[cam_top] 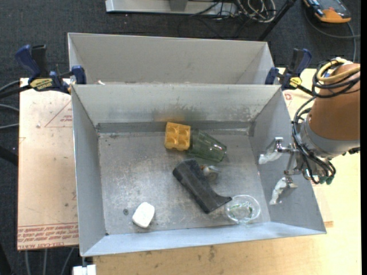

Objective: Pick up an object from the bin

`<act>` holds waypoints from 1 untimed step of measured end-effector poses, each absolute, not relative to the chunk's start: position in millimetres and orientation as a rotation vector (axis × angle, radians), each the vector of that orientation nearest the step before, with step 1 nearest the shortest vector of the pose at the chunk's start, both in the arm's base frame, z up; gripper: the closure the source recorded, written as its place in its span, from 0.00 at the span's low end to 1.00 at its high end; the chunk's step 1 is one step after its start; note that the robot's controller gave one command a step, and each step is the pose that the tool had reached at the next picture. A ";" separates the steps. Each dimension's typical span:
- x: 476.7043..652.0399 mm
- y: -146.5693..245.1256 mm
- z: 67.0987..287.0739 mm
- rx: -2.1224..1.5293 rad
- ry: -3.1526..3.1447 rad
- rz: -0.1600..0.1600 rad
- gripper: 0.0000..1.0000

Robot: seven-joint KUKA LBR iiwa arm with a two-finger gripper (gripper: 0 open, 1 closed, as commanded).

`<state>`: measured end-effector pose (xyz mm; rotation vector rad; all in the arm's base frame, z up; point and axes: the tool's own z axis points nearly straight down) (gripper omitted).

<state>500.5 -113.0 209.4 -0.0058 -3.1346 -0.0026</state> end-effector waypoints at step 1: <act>502.3 -112.4 213.4 0.000 -3.142 0.000 0.00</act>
Offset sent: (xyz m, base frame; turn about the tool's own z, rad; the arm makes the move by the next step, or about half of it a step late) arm -0.0183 0.0187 -0.1394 -0.2850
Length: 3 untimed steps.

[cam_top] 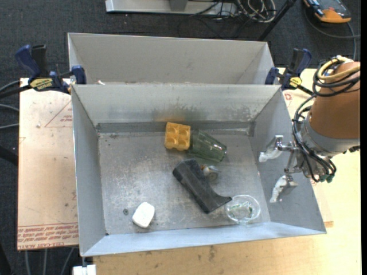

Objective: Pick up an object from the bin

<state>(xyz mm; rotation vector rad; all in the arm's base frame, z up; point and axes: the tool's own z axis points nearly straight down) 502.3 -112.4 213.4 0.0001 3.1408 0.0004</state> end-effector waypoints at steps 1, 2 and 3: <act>495.7 -105.4 161.6 -0.161 3.134 0.000 0.00; 488.6 -50.9 145.9 0.020 3.144 0.002 0.00; 497.8 -51.2 130.6 -0.238 3.131 0.003 0.00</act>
Offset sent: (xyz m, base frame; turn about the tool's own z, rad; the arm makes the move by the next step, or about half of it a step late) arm -0.0157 0.0910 -0.0677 0.0716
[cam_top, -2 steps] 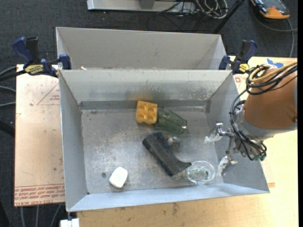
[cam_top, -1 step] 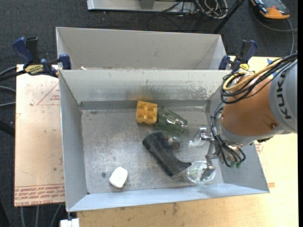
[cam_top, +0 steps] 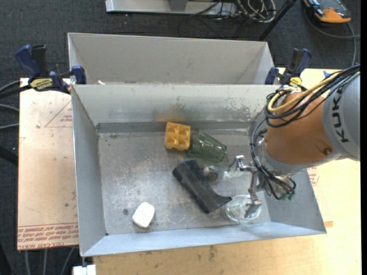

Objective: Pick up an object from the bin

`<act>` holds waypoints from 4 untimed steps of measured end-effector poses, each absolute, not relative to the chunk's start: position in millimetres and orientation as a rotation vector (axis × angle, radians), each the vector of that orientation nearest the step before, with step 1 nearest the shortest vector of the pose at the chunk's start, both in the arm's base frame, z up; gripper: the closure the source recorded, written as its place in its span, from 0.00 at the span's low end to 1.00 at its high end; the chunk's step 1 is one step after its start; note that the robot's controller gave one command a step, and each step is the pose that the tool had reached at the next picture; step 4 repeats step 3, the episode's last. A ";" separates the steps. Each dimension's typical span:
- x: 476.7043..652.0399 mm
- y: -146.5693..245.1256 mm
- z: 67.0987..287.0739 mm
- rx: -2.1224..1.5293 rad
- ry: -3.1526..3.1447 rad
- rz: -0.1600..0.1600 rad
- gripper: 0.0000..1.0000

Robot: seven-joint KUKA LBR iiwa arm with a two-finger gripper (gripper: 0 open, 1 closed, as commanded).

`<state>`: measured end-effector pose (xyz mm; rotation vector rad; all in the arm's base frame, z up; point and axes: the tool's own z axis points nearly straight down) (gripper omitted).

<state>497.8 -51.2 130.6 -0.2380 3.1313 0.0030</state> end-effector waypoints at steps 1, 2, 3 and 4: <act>502.8 -81.8 78.0 -0.432 3.101 0.000 0.00; 503.0 -82.9 83.6 -0.428 3.102 -0.008 1.00; 503.0 -82.8 83.6 -0.429 3.101 -0.008 1.00; 503.0 -82.8 83.6 -0.429 3.101 -0.008 1.00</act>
Offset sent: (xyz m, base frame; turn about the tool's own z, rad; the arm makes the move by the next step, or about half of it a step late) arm -0.0051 -0.0391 -0.0606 -0.5251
